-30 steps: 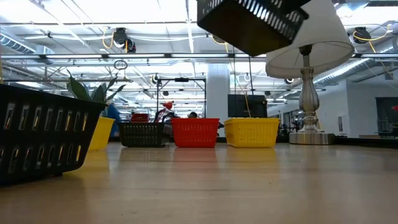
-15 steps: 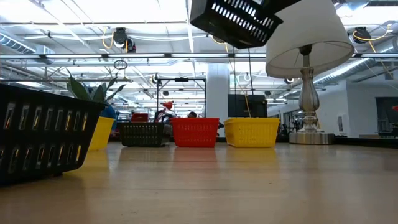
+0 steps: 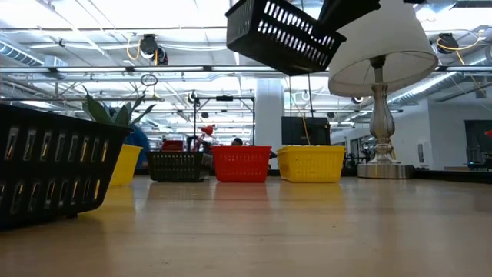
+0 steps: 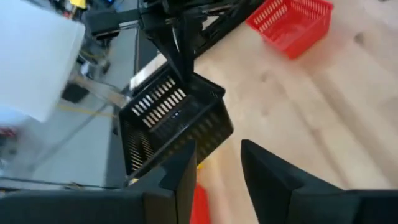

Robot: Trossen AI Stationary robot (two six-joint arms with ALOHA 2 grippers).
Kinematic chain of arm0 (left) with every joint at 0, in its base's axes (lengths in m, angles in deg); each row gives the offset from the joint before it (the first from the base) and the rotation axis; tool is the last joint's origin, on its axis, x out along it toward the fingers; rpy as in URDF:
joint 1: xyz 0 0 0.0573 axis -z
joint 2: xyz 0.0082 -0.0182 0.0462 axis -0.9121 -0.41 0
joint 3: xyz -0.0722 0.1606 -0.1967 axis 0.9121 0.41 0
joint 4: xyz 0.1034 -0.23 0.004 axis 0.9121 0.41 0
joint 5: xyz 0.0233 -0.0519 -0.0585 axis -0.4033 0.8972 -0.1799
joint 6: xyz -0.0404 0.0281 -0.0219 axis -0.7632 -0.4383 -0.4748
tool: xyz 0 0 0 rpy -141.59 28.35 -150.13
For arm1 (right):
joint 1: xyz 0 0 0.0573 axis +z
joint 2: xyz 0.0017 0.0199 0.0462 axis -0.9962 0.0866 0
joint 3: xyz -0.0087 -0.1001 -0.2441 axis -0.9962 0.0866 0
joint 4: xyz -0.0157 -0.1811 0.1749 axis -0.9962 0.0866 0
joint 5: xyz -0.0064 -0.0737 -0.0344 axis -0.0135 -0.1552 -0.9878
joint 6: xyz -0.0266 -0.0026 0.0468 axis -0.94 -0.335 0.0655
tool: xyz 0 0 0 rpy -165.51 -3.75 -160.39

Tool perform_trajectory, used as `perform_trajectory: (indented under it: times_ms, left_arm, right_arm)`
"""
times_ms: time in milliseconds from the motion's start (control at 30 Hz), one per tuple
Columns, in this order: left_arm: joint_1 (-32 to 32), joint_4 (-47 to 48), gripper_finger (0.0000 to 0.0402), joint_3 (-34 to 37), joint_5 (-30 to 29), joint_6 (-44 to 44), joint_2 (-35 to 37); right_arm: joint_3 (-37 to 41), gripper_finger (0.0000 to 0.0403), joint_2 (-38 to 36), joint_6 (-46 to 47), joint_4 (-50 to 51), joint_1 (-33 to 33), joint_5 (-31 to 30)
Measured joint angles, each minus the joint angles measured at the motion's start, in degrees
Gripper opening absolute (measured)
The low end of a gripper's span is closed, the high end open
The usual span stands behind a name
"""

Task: Stack baskets by color
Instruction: Stack the middle right black bin on the top left black bin

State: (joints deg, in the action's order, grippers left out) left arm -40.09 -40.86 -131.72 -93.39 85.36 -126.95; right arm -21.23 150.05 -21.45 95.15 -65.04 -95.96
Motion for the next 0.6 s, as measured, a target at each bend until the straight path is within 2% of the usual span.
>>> perform_trajectory:
  times_ms: [67, 167, 400, 500, 600]
  left_arm:
    - [-0.84, 0.06, 0.0135, -0.01, 1.94, -2.18, -0.94]
    - [-1.18, 1.59, 0.0169, 0.16, 5.7, -2.17, -1.69]
    - [-0.68, -2.8, 0.0278, 0.01, 2.19, 4.28, -4.84]
    - [-0.98, -2.71, 0.0298, 0.01, 2.22, 5.61, -5.73]
    - [-1.94, -1.99, 0.0301, 0.03, 2.57, 5.65, -6.97]
  right_arm:
    - [0.0, 0.0006, 0.04, 0.01, 0.07, -0.27, 1.26]
    - [0.0, 0.0006, 0.04, -0.09, 0.04, -0.86, 4.14]
    - [2.24, 0.0006, 0.17, -2.63, -2.31, -1.99, 10.04]
    - [3.84, 0.0006, 0.19, -4.75, -3.96, -2.78, 13.48]
    - [4.86, 0.0006, 0.17, -6.32, -5.39, -3.58, 14.76]
